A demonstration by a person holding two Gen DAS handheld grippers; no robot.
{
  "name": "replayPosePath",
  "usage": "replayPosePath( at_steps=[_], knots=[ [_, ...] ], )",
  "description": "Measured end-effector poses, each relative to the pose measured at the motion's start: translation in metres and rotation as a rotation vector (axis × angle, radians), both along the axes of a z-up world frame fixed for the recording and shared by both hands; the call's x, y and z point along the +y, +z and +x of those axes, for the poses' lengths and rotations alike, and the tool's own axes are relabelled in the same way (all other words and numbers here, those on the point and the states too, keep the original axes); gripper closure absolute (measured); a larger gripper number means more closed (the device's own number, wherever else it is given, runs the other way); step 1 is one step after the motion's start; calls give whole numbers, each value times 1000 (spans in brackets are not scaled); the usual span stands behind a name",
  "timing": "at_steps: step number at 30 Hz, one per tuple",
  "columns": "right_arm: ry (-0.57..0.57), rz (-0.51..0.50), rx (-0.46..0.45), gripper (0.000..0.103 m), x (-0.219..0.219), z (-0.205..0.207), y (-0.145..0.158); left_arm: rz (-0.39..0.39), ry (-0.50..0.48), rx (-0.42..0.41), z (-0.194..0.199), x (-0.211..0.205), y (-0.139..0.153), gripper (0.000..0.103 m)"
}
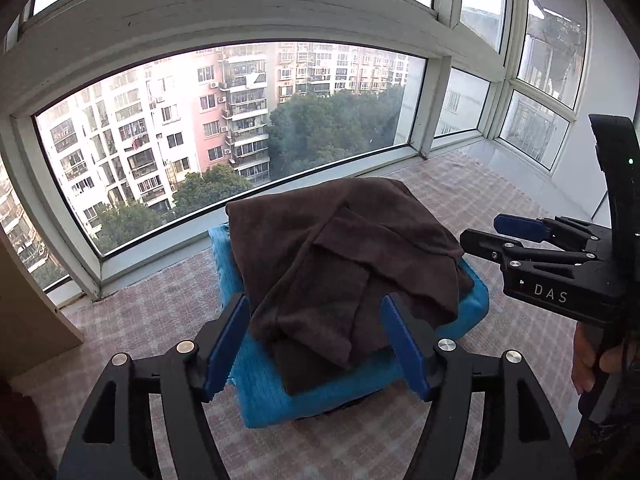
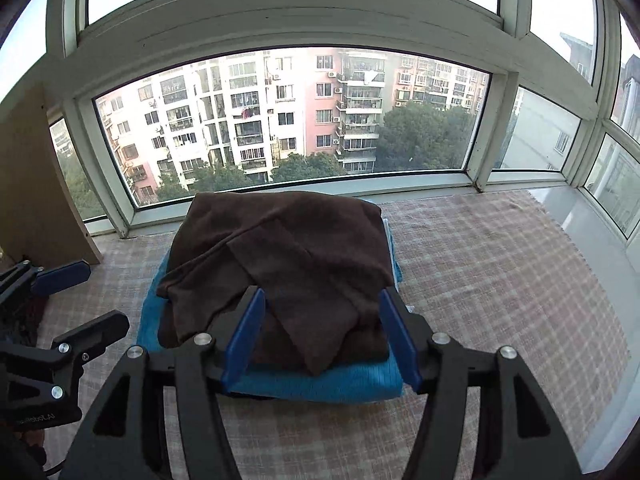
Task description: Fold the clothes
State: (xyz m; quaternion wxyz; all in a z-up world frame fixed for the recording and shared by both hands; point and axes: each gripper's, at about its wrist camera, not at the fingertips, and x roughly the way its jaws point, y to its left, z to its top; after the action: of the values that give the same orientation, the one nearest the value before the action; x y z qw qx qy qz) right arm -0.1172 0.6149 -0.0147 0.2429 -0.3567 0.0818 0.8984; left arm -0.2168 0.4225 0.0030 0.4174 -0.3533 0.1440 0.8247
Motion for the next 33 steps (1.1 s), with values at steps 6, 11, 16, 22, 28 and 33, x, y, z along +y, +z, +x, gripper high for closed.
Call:
replayPosePath(
  at_steps=[6,11,16,22,28,33],
  knots=[
    [2,2,8,41,-50,28,16,-58,52,65,37,-43,17,28],
    [-26,12,10,39,-112,68,28,-77,128,78,64,-97,26,26],
    [-38,-8,-29,38,-172,103,28,-63,170,52,90,-154,30,26],
    [-47,-13,-70,38,-231,132,22,-55,148,-12,119,-217,27,26],
    [-36,20,-81,38,-292,156,26,-39,138,-72,147,-274,25,26],
    [-40,23,-80,38,-324,170,27,-37,121,-96,166,-306,22,26]
  ],
)
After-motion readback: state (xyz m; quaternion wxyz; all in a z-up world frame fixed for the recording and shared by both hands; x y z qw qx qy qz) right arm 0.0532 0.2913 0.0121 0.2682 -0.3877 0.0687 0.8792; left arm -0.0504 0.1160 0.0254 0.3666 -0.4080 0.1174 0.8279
